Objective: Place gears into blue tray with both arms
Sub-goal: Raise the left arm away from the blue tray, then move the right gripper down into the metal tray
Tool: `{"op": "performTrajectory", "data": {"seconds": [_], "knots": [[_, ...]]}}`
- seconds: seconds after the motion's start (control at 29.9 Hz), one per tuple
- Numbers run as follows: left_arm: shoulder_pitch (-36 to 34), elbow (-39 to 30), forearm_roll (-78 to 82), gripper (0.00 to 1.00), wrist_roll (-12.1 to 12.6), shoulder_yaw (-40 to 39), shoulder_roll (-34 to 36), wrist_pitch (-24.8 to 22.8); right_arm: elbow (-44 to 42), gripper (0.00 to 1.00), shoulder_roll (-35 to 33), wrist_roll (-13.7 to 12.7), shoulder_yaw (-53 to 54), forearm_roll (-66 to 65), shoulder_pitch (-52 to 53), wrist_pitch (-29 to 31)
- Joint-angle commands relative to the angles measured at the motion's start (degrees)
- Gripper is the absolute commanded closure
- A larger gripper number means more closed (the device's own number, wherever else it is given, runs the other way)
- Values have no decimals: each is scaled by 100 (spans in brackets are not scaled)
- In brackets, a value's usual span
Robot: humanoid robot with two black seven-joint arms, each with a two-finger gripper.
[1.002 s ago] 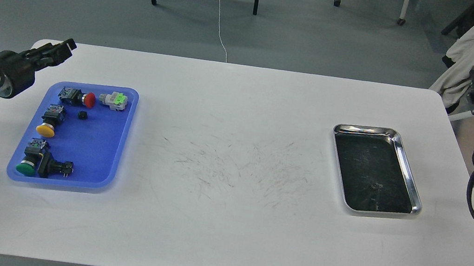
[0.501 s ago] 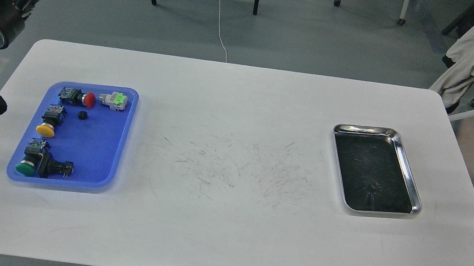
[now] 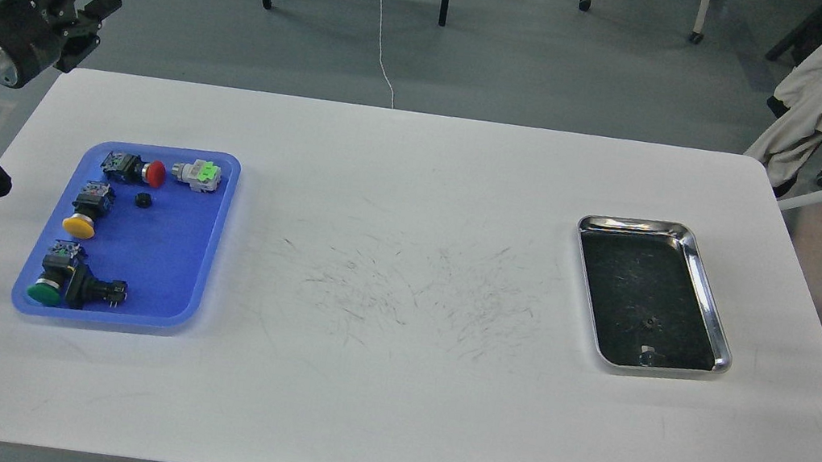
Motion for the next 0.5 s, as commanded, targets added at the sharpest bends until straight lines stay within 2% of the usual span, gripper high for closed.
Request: {"op": "performTrajectory", "data": {"seconds": [0.0,0.13,0.47], "knots": [[18,-86,-39,30,0,30,-9,-155,260,4,-165,-124,-363,-339,110,74],[45,-130,-57,30,0,-22,-79,-217,314,4,-218,-273,-1092,-787,418,118],[133,-104,-83,29,0,-22,-457,-24,305,4,-385,-291,-2692,-2237,1613,610]]}}
